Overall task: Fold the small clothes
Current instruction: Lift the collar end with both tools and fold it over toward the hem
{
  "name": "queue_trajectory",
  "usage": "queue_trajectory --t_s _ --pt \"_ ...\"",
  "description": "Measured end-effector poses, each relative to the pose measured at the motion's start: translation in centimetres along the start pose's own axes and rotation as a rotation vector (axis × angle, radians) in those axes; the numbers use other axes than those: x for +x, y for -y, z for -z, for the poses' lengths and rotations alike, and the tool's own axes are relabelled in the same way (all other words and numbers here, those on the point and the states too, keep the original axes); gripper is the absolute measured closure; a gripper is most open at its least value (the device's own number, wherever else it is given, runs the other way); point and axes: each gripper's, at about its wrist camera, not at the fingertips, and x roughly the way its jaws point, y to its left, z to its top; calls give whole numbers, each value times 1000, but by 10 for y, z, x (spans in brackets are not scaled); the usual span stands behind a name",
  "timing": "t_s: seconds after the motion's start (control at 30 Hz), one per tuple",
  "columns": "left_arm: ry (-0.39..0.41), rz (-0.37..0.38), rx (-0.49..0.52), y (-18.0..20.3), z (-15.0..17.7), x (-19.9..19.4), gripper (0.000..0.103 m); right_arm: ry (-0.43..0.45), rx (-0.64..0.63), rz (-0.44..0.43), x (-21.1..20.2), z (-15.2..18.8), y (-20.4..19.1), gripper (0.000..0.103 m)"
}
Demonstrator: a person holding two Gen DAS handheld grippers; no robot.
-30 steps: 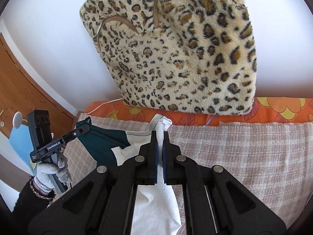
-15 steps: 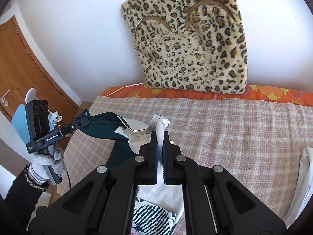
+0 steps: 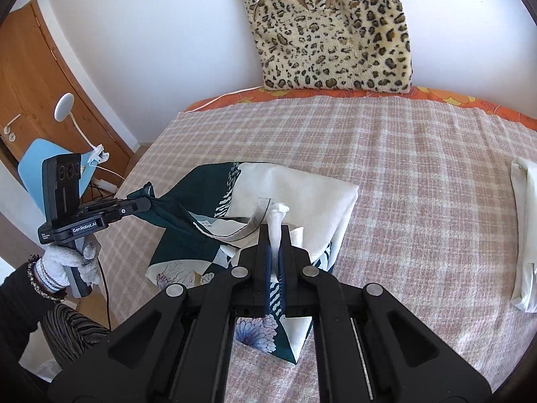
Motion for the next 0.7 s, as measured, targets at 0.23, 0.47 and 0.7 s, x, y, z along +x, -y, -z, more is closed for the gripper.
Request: queue_trajectory --t_s 0.23,0.47,0.7 --pt "-19 -15 36 2 31 -4 100 14 13 7 -2 36 -3 98" --pt "13 -34 78 -1 40 -21 100 58 -24 20 -21 56 -12 98" --pt "-79 -44 131 4 59 -22 89 -31 -215 134 -9 93 -33 97"
